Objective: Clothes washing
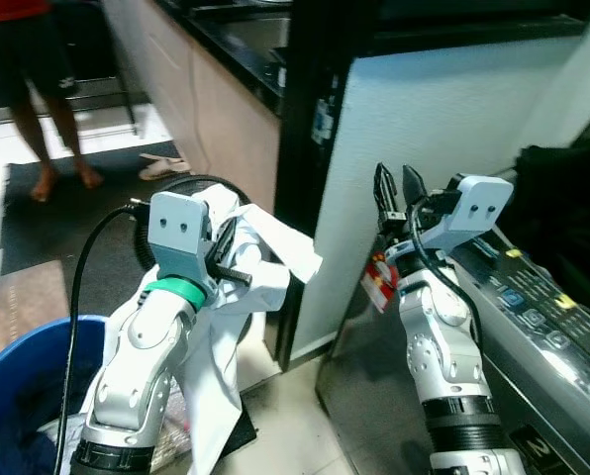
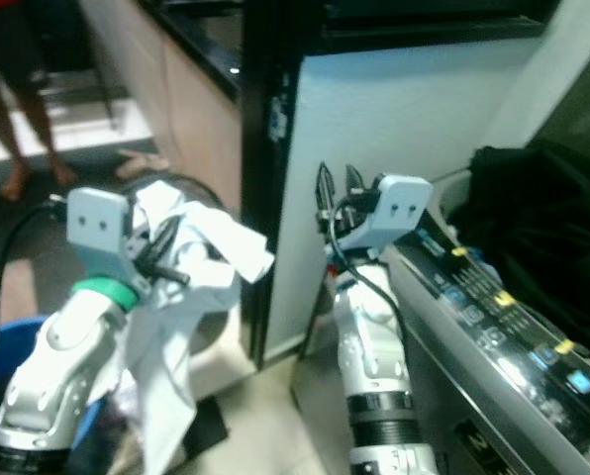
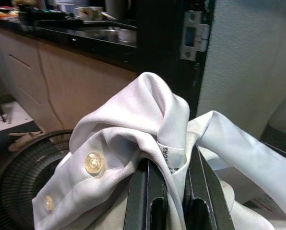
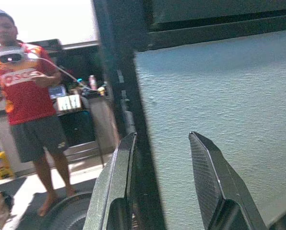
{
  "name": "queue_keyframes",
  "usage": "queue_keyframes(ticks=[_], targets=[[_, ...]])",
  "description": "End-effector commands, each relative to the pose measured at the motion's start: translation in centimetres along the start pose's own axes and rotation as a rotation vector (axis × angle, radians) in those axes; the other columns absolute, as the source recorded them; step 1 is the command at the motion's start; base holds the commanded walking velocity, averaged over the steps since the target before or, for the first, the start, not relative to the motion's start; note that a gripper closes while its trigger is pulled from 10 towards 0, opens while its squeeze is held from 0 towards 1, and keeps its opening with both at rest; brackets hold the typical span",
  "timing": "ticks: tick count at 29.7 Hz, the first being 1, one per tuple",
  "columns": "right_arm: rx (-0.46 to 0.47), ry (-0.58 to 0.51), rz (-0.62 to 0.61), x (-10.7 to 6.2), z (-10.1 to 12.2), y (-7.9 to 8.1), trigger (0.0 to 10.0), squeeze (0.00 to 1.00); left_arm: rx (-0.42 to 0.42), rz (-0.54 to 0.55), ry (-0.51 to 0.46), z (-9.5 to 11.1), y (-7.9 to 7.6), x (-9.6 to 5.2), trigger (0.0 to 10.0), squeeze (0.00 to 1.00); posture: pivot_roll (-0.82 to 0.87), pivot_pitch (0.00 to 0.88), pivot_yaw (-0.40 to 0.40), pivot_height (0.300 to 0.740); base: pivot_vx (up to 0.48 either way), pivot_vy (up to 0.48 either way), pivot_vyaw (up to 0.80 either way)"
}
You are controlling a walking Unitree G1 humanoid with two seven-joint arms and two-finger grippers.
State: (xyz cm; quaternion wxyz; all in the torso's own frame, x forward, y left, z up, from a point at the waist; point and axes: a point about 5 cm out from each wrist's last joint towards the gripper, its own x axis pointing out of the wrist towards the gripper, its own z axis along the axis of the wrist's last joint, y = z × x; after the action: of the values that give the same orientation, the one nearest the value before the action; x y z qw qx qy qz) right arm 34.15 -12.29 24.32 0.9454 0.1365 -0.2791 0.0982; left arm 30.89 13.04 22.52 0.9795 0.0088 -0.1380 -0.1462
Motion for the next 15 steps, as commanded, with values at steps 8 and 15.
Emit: queue_keyframes(ticks=[8, 15], targets=[[0.04, 0.005, 0.007, 0.38, -0.11, 0.78, 10.0, 0.0, 0.017, 0.001, -0.034, 1.23, 0.36, -0.29, 10.0, 0.0, 0.1, 0.0, -0.002, 0.74, 0.0, 0.0, -0.8], [0.038, 0.009, 0.008, 0.3, -0.1, 0.69, 10.0, 0.0, 0.018, 0.006, -0.043, 1.54, 0.35, -0.13, 10.0, 0.0, 0.1, 0.0, -0.008, 0.74, 0.0, 0.0, -0.8]])
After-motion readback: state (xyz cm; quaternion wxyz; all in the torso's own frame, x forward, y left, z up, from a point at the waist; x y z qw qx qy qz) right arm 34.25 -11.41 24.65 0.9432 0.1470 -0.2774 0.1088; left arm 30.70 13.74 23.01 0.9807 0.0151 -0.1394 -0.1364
